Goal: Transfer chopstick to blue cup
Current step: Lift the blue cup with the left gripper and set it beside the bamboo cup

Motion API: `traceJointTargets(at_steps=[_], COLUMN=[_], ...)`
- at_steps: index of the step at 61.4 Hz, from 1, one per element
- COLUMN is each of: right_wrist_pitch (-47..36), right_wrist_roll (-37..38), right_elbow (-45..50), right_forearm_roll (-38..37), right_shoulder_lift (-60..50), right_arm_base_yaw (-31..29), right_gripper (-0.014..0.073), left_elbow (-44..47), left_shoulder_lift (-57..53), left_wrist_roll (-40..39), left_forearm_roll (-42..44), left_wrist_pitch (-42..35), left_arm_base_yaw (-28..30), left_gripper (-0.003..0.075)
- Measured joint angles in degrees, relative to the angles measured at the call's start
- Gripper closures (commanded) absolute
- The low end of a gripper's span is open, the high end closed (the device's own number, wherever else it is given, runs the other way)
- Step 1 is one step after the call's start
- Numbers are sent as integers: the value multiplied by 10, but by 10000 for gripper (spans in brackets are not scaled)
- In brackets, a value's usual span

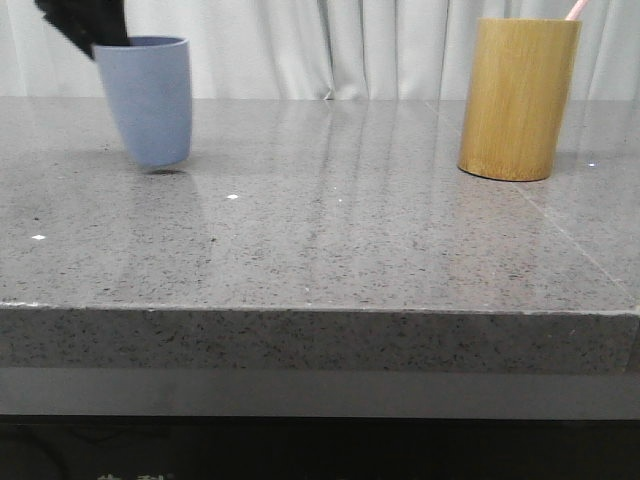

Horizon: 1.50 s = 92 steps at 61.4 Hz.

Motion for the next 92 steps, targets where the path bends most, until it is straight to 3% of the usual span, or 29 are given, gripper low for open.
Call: traceJointTargets(at_steps=[20, 36, 79, 87, 92], right_wrist_pitch=[0, 6, 6, 1, 1], right_wrist_roll=[0, 0, 0, 0, 0], right_elbow=[0, 0, 31, 32, 32], right_forearm_roll=[0, 0, 0, 0, 0], right_shoulder_lift=[0, 0, 0, 0, 0], right_arm_base_yaw=[0, 0, 0, 0, 0], right_gripper=[22, 22, 22, 22, 22], left_elbow=[-79, -167, -197, -197, -197], left_shoulder_lift=[2, 65, 122, 122, 122], left_wrist_roll=[0, 0, 0, 0, 0], left_forearm_roll=[-7, -9, -11, -11, -11], left_wrist_pitch=[18, 43, 80, 80, 80], left_arm_base_yaw=[-97, -157, -169, -169, -169], left_gripper=[739, 739, 736, 671, 572])
